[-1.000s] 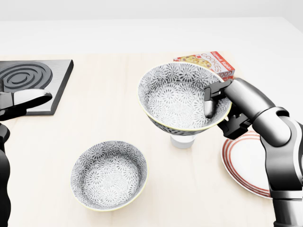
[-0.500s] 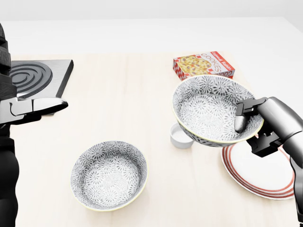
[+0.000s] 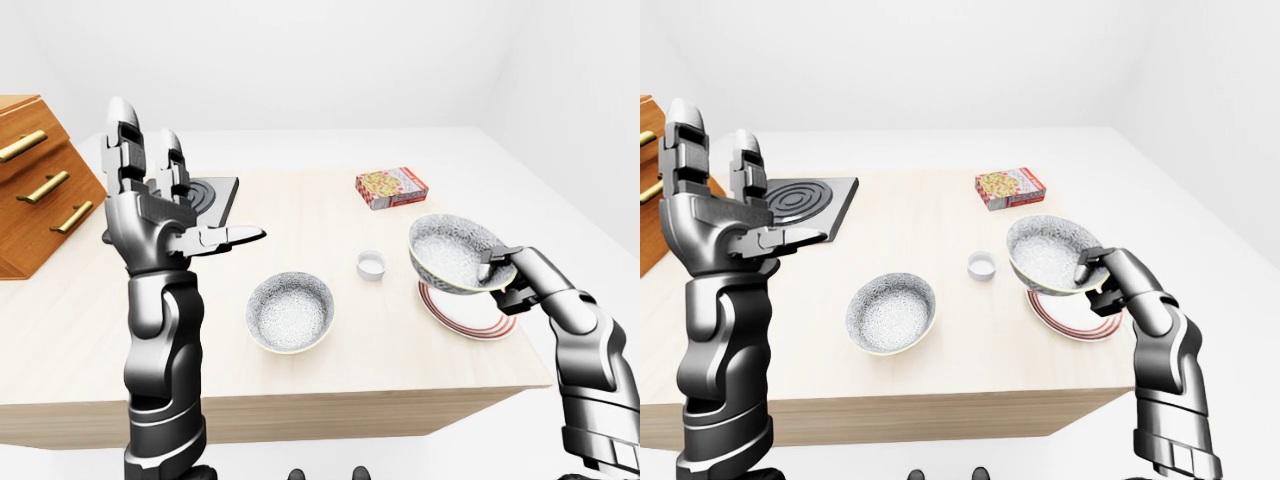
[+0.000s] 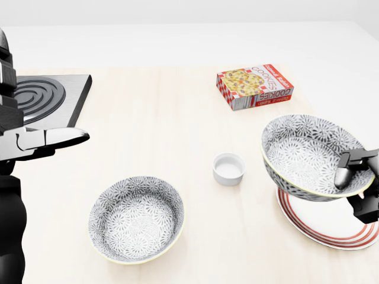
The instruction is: Pick the akita bowl from table center and place it on the plate.
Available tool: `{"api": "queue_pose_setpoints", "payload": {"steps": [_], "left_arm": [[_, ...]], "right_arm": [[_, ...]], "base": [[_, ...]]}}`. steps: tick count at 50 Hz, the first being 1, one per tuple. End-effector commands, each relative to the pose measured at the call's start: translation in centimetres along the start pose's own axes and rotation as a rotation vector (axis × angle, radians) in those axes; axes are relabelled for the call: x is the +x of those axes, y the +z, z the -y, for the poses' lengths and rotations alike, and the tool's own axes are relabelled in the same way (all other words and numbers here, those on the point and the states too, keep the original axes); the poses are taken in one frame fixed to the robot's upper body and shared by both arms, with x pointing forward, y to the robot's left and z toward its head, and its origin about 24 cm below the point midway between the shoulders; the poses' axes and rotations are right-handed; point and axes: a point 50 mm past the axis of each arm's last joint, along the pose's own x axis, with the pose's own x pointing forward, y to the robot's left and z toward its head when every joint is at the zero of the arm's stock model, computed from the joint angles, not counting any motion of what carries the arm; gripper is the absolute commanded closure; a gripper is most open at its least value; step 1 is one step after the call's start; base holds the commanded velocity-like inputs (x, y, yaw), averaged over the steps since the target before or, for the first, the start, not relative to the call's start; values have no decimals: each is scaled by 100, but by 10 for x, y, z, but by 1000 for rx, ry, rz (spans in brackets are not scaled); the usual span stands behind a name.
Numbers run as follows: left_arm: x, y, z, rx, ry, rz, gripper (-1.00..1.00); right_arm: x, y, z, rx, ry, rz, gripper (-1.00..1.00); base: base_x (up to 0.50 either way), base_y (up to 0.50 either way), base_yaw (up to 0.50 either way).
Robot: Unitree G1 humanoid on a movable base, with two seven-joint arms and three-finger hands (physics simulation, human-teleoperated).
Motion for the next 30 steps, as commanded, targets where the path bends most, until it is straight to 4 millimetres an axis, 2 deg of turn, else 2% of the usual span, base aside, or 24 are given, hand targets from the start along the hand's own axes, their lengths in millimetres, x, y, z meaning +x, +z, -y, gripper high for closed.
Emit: {"api": "queue_pose_setpoints", "payload": {"steps": [1,12,17,30], "left_arm": [[-3,2,0,3,-3,6,-100],[-5,-5,-2,16,-8,-24,-100],[-4,-7,-3,19,-9,-31,-100],[-3,-7,-2,18,-9,-30,-100]], "right_arm": [[-24,-36,10,128,-70,-66,100],[-18,-47,0,129,-72,-117,100],[-3,-41,-4,126,-73,-124,100],[11,-48,-5,96,-80,-156,100]], "base": [[0,0,0],[0,0,0],[0,0,0],[0,0,0]]}}
